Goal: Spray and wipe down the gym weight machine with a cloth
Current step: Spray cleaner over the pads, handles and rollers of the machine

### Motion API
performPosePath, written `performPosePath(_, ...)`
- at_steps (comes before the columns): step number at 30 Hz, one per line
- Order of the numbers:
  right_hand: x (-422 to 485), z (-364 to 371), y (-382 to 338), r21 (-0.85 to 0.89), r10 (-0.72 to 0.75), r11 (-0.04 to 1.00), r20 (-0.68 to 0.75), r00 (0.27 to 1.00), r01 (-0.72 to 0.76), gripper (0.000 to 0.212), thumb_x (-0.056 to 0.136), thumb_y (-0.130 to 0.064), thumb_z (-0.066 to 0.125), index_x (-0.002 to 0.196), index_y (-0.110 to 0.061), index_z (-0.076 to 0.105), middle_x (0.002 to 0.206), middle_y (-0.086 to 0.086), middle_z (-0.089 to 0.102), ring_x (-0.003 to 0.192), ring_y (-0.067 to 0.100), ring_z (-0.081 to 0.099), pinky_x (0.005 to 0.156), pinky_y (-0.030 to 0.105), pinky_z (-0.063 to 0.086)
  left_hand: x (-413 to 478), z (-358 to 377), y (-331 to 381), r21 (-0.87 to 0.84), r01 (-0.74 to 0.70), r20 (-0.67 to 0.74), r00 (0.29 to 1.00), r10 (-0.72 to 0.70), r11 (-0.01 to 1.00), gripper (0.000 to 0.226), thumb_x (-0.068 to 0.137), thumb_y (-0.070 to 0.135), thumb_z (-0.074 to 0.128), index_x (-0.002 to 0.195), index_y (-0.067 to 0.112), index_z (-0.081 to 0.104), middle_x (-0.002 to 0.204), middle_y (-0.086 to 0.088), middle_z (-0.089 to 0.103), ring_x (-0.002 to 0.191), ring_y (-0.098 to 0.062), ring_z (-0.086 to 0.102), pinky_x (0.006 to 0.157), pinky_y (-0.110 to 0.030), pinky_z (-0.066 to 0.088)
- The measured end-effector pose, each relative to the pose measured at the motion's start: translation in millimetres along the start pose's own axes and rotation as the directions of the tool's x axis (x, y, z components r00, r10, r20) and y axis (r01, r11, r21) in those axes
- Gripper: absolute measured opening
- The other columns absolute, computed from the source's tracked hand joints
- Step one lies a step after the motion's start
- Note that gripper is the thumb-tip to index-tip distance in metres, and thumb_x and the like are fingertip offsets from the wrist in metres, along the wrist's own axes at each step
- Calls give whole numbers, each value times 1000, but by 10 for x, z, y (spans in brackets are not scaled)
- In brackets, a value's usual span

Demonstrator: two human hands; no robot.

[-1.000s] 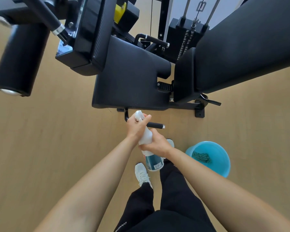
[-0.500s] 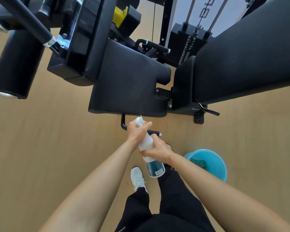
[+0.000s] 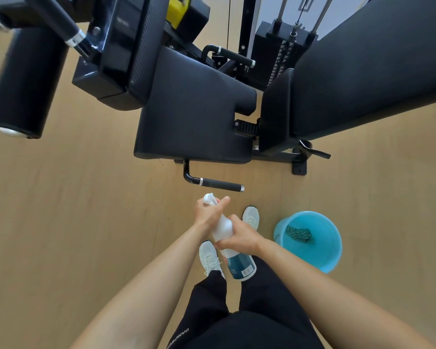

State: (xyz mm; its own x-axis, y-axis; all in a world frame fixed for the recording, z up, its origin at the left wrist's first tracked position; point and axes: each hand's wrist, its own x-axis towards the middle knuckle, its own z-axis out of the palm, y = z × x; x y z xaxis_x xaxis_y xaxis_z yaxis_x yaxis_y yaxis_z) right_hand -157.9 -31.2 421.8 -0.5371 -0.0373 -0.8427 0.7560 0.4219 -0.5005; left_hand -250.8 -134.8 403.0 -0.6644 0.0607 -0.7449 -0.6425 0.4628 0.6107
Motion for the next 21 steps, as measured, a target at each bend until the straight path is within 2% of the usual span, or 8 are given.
performPosePath(5,-83,143,58,7,17,1000,-11,1000,-17,73,65,-54,80,119,-25,42,109,0,61,98,17,65,87,44,61,-84,-39,-120,9,-16,73,997,16,1000,31,81,42,83,90,17,68,87,0,68,78,-16,61,72,-32,52)
performPosePath(10,-151,258,116,22,26,999,-21,999,-26,68,67,-51,81,116,-21,44,107,1,60,97,17,63,81,38,59,-139,-46,-194,30,37,76,996,-39,999,33,82,35,82,74,17,56,76,0,60,71,-19,55,68,-31,47)
performPosePath(17,-206,354,138,69,26,997,-39,999,-23,71,62,-52,81,115,-23,44,108,2,63,98,19,67,88,46,60,-234,-89,-239,15,-2,92,996,1,1000,26,81,32,84,80,16,63,76,2,62,71,-17,56,69,-31,48)
performPosePath(21,-284,386,53,34,9,999,-20,1000,-8,67,64,-52,81,112,-23,45,108,2,62,99,20,66,86,44,60,-312,-172,-253,10,43,59,997,-43,999,30,84,28,79,75,18,54,76,1,56,72,-20,53,71,-32,46)
